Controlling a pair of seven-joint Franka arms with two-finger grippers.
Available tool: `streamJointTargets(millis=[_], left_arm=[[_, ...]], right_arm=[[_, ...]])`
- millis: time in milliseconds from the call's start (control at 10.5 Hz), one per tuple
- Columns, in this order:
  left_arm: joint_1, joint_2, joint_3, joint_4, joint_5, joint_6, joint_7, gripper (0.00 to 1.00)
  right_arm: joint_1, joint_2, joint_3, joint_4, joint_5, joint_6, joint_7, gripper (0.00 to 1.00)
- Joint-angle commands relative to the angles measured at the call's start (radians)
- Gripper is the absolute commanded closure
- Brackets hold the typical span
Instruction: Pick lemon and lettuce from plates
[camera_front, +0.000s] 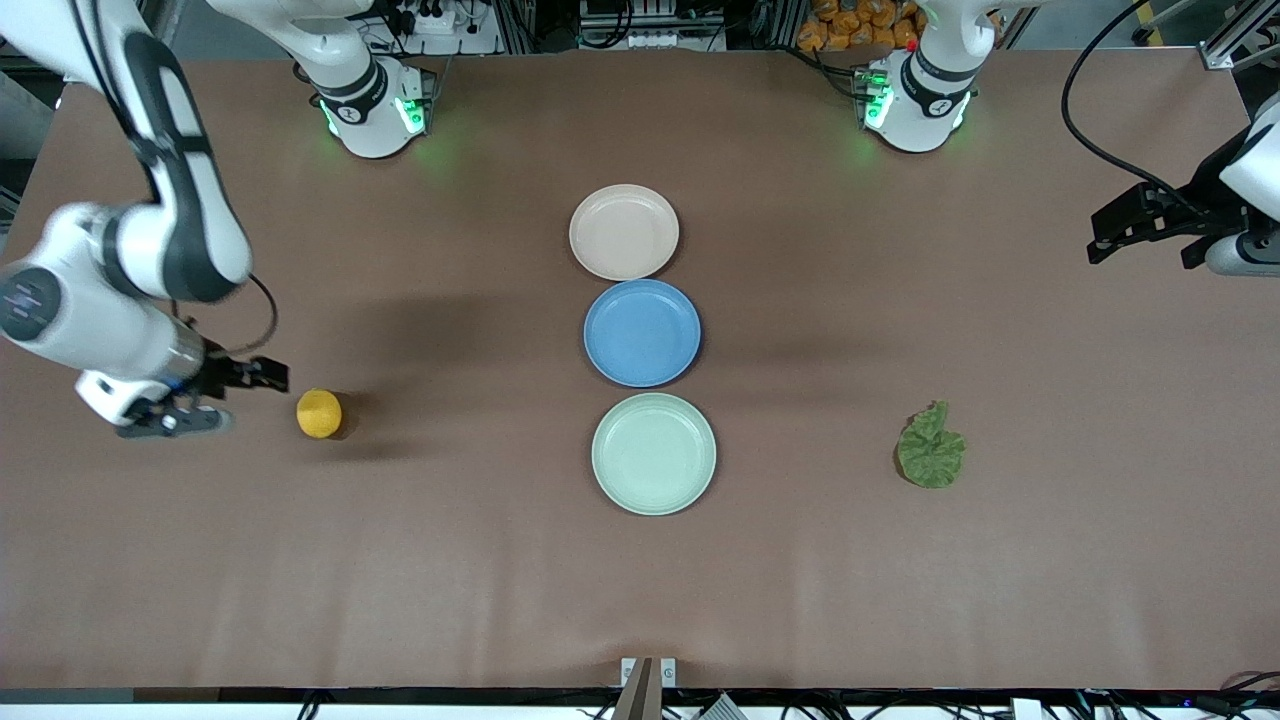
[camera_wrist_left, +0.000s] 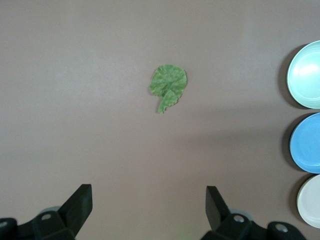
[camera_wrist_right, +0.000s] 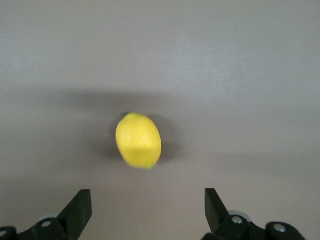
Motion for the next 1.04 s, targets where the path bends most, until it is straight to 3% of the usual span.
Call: streamJointTargets(millis=[0, 948], left_arm=[[0.016, -0.029, -0.007, -0.020, -0.015, -0.024, -0.005, 0.00], [0.018, -0.036, -0.005, -0.003, -0.002, -0.028, -0.007, 0.00]], right_arm=[[-0.047, -0.225, 0.044, -0.036, -0.028, -0.132, -0.014, 0.00], [-0.076, -0.287, 0.087, 0.312, 0.000, -0.513, 0.102, 0.00]])
